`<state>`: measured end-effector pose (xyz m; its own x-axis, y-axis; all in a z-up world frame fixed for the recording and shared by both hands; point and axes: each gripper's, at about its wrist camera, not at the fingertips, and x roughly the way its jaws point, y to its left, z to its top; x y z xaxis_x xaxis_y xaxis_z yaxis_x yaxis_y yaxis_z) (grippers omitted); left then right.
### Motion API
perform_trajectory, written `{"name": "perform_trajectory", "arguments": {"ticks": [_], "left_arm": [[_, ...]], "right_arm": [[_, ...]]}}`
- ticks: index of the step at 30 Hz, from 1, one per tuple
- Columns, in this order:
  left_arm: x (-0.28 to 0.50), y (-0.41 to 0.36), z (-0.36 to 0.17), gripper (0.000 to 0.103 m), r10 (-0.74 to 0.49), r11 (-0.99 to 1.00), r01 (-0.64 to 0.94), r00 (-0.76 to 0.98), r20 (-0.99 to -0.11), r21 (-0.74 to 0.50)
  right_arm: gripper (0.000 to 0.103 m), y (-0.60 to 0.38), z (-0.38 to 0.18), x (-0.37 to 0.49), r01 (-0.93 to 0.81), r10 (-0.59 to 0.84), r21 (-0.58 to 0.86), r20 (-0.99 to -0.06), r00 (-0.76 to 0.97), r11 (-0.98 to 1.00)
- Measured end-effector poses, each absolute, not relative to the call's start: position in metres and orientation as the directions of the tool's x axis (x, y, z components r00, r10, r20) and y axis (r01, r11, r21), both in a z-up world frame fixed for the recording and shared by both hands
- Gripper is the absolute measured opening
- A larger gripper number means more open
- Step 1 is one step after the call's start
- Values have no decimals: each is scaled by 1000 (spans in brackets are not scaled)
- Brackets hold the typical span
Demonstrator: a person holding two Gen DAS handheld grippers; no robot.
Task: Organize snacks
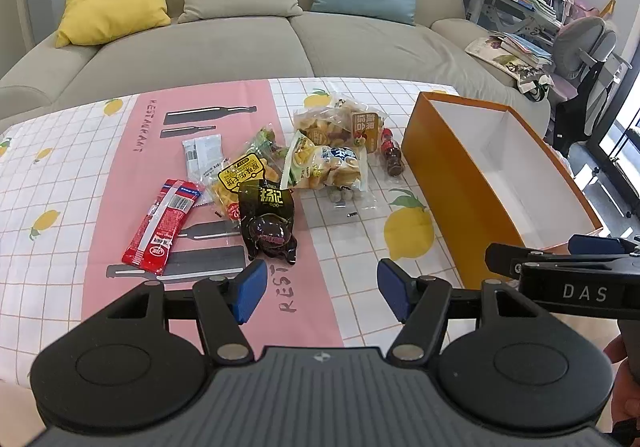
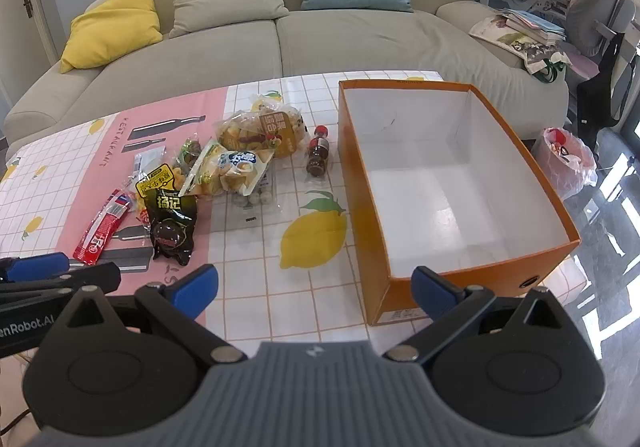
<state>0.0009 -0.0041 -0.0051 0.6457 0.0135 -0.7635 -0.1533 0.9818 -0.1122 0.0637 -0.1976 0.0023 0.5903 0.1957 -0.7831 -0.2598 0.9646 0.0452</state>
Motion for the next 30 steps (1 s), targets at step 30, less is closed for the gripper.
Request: {"name": "perform_trajectory", "arguments": {"ticks": [30], "left_arm": [[-1, -2, -5, 75, 9, 980, -159, 646, -764, -123]], "right_arm": [[100, -196, 7, 62, -272, 199, 39, -781, 592, 962]]}}
